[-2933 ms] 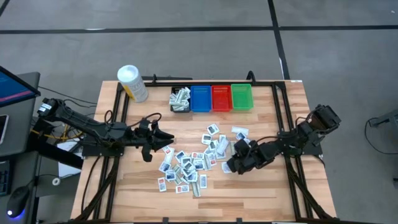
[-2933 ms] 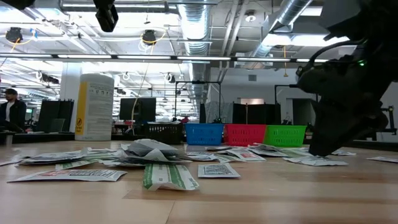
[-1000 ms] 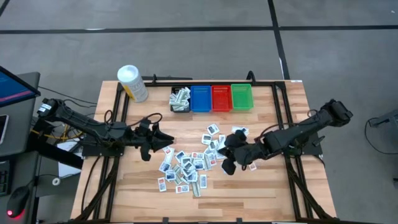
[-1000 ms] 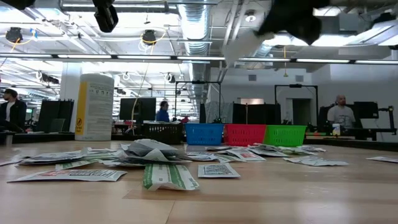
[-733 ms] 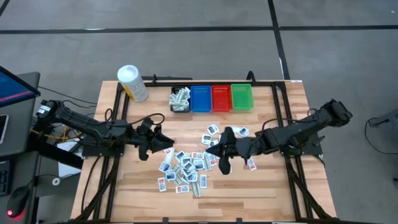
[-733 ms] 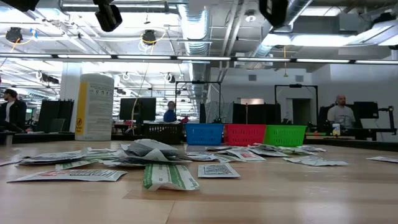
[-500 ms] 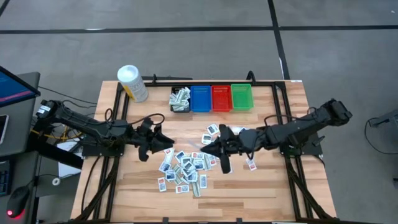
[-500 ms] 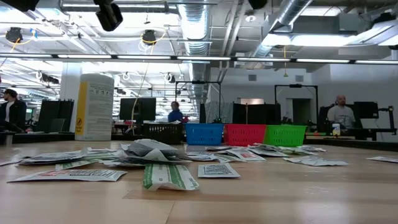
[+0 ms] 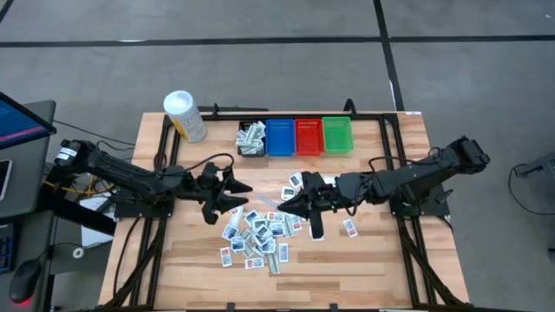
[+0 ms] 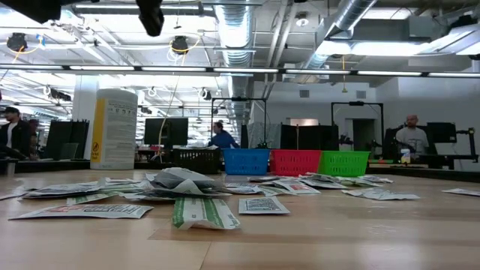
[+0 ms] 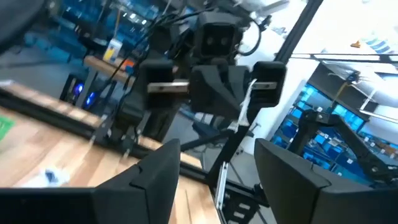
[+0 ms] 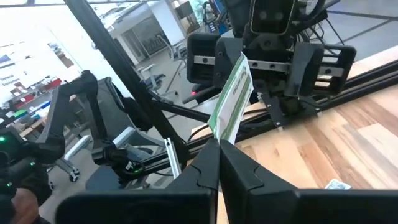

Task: Pick & Place First Aid Supplies
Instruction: Put the green bandage pack in the black bin

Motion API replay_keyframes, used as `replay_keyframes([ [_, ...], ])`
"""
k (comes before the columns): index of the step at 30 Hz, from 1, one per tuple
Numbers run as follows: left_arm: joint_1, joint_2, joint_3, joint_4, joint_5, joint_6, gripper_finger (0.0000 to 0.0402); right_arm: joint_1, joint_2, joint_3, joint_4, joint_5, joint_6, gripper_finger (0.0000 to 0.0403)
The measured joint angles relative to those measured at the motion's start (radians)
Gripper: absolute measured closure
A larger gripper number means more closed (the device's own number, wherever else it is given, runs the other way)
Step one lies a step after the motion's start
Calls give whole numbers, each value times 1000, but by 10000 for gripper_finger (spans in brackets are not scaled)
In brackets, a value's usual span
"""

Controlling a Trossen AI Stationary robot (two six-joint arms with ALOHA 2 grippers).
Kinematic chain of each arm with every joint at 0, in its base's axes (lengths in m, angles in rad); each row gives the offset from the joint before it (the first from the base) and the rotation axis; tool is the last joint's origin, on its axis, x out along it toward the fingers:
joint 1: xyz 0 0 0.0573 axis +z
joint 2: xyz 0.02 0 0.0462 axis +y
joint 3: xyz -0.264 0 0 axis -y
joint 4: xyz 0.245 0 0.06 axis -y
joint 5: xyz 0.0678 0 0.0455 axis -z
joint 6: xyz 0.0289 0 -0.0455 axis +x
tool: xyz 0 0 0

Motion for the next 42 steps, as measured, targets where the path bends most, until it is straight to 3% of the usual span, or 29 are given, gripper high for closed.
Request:
replay_keyframes([
  [7,7,61,3,140,33,32,199,0,0,0,0,0,8,403],
  [25,60,206,116,144,83,23,219,-1,0,0,0,-2,10,403],
  [30,60,203,130,144,135,52,268,-1,0,0,-1,-2,10,403],
  [36,62,191,130,146,180,66,386,-1,0,0,-3,-1,10,387],
  [42,64,191,130,139,195,66,397,-1,0,0,-3,0,6,340],
])
